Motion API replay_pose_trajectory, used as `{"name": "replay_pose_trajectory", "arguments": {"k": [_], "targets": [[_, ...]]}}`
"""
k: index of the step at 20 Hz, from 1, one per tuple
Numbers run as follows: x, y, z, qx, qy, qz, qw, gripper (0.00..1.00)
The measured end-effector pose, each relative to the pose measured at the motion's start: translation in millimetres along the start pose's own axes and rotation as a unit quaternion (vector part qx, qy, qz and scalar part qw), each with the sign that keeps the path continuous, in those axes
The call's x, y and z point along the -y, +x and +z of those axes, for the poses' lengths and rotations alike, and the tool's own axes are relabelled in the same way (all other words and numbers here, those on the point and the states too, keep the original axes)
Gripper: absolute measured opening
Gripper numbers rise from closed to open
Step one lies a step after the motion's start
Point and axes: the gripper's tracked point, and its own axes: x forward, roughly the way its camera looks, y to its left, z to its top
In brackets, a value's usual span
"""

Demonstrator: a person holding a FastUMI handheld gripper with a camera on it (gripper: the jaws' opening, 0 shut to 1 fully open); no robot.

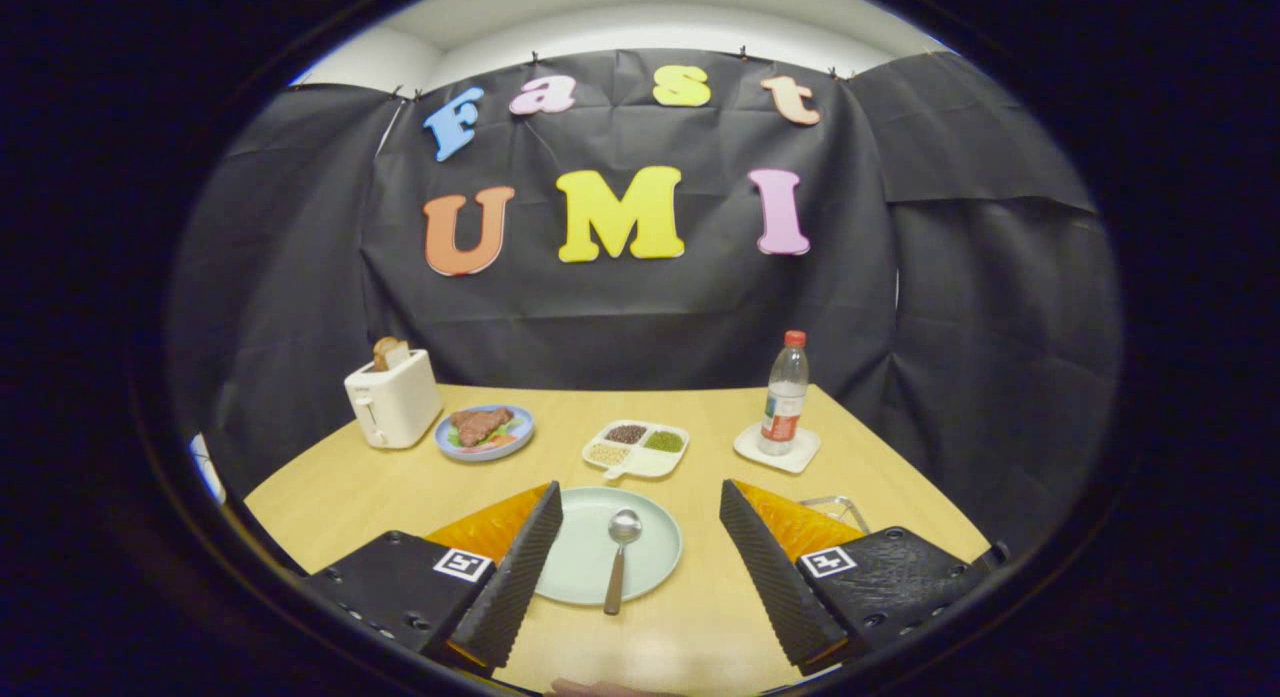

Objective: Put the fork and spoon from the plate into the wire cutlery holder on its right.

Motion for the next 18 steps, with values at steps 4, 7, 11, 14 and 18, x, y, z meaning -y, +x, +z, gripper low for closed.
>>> {"name": "replay_pose_trajectory", "arguments": {"k": [4,7,11,14,18], "targets": [[-8,42,-25,-0.075,-0.015,0.002,0.997,0.96],[-15,68,-41,-0.115,-0.03,0.006,0.993,0.96],[-18,97,-74,-0.188,-0.041,-0.001,0.981,0.95],[-16,115,-99,-0.24,-0.044,-0.012,0.97,0.91],[-13,121,-116,-0.279,-0.045,-0.028,0.959,0.82]]}}
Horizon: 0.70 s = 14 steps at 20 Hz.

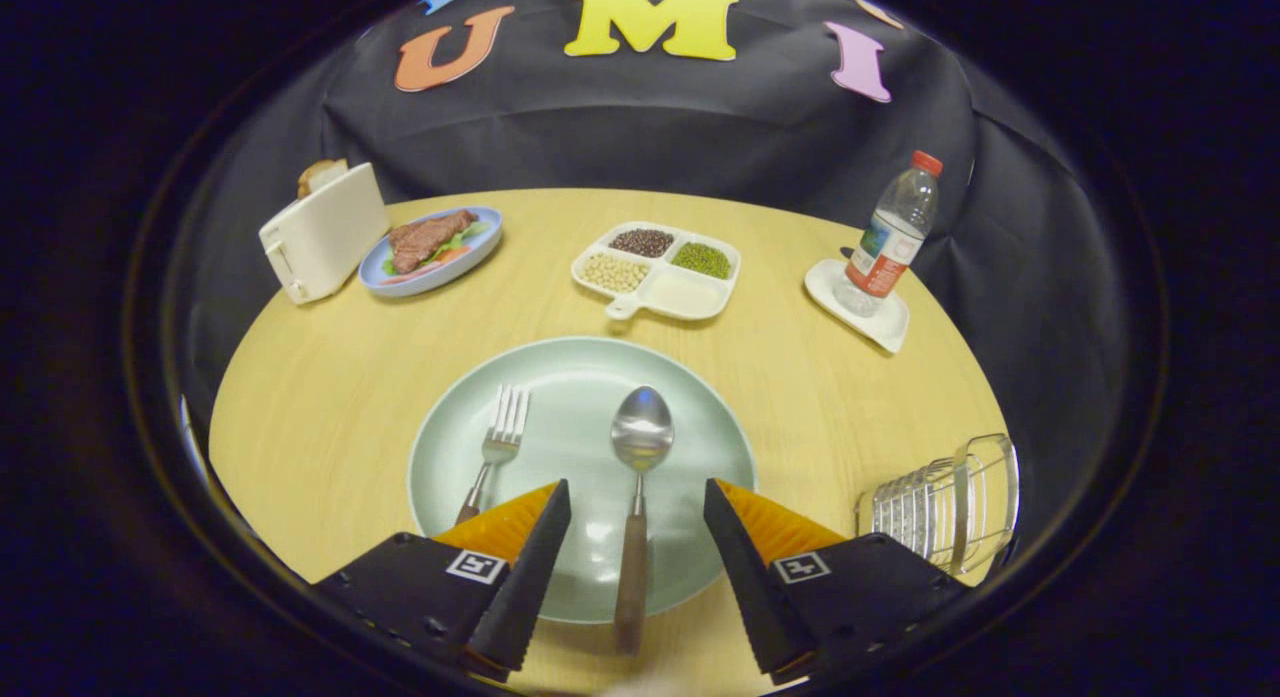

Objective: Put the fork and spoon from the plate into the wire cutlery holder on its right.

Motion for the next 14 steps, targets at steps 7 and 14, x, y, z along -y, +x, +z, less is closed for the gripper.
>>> {"name": "replay_pose_trajectory", "arguments": {"k": [7,14], "targets": [[-8,16,-17,-0.068,0.031,0.009,0.997,0.29],[-13,7,-17,-0.078,0.027,0.008,0.997,0.01]]}}
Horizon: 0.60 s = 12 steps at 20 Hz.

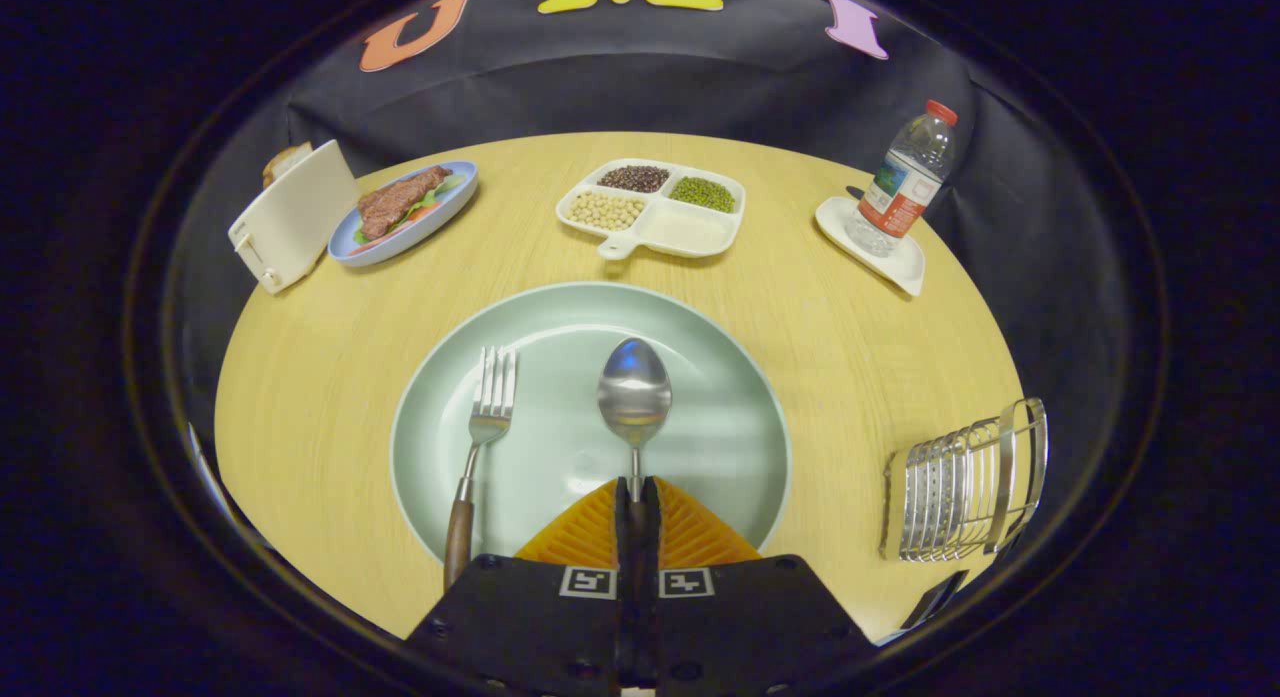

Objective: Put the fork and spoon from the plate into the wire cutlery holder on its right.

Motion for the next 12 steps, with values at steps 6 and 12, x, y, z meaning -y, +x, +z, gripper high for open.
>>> {"name": "replay_pose_trajectory", "arguments": {"k": [6,12], "targets": [[9,-30,3,0.022,0.003,0.008,1.0,0.01],[46,-78,6,0.053,0.008,0.006,0.999,0.01]]}}
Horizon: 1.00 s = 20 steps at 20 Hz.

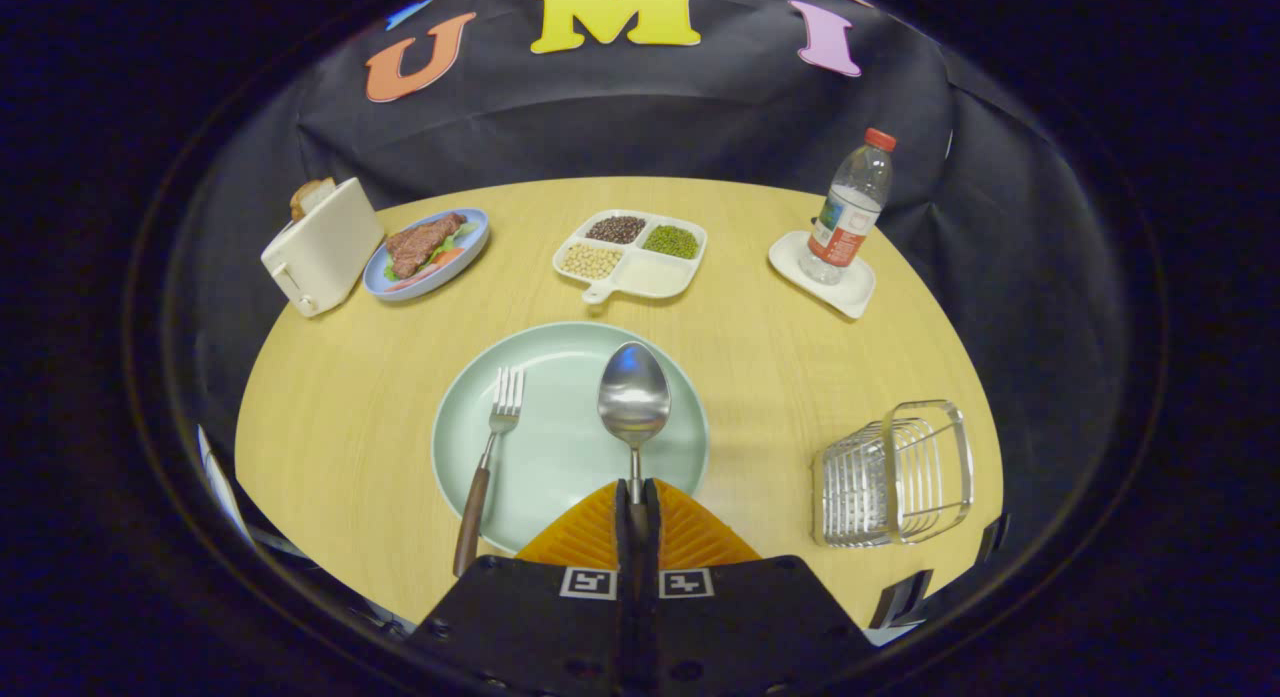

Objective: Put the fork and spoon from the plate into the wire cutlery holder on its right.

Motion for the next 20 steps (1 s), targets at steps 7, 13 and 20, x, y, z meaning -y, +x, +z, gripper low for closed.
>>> {"name": "replay_pose_trajectory", "arguments": {"k": [7,13,20], "targets": [[72,-45,-4,0.02,0.023,-0.017,0.999,0.01],[135,-67,-17,0.022,0.06,-0.03,0.998,0.01],[156,-57,-32,-0.005,0.081,-0.021,0.996,0.01]]}}
